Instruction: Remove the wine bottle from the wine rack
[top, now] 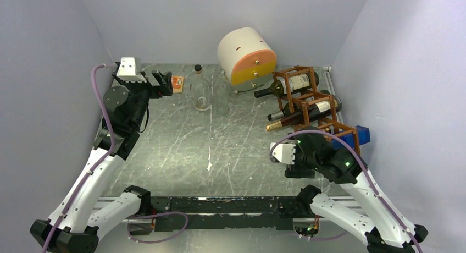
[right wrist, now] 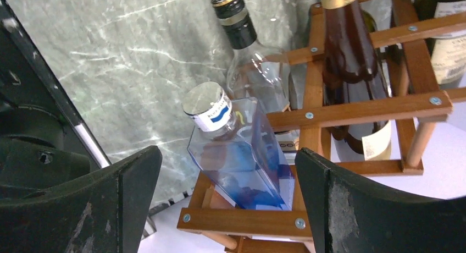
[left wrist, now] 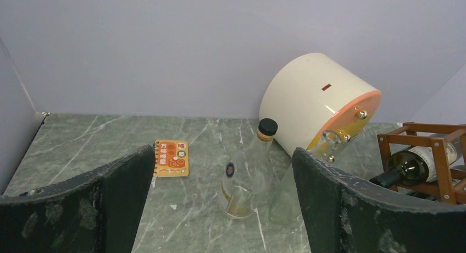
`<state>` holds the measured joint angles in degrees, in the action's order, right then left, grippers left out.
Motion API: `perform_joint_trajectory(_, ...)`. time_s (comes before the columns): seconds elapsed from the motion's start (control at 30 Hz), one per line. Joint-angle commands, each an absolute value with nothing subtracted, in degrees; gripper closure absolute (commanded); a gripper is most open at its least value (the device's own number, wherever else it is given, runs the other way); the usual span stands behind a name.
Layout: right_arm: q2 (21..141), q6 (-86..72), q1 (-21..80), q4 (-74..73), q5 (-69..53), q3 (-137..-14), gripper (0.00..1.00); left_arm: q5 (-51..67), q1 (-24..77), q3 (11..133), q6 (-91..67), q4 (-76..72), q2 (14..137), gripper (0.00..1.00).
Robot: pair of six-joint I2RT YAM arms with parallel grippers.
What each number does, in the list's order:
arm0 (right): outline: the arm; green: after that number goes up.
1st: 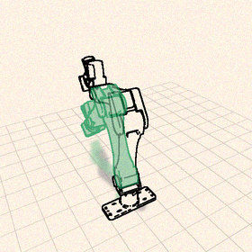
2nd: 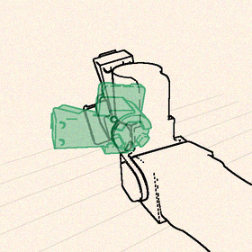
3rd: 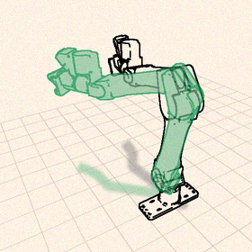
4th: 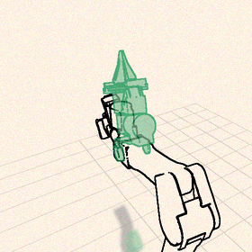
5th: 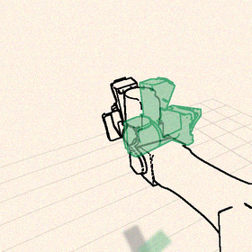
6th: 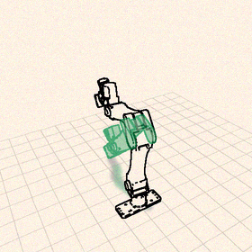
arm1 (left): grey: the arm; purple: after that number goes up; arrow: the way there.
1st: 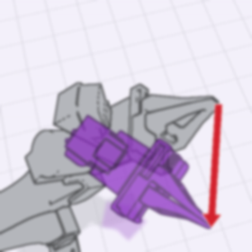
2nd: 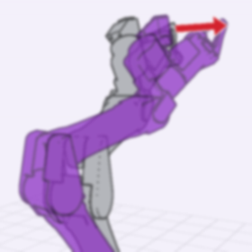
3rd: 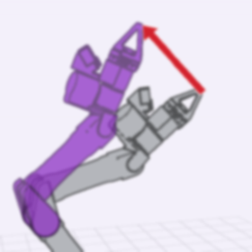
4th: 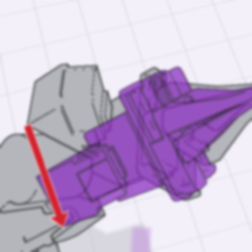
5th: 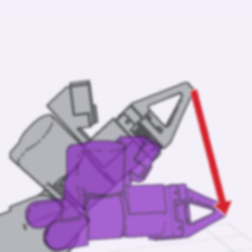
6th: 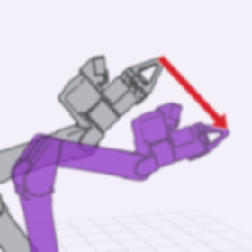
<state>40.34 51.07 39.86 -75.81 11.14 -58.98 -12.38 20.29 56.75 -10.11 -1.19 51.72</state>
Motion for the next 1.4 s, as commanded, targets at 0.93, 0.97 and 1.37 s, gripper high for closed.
perform_joint_trajectory(0.93,38.94,66.12,40.04,-58.78,38.63,-35.16,0.00,-12.16,22.80,55.68,-9.19,-2.50,50.92,0.02)
perform_joint_trajectory(0.97,38.98,66.49,40.02,-58.19,39.25,-34.45,0.00,-12.33,22.95,55.64,-9.08,-2.60,50.84,0.02)
perform_joint_trajectory(1.37,37.46,69.06,39.86,-57.02,39.71,-31.41,0.14,-13.99,24.42,55.47,-7.76,-2.72,50.84,0.02)
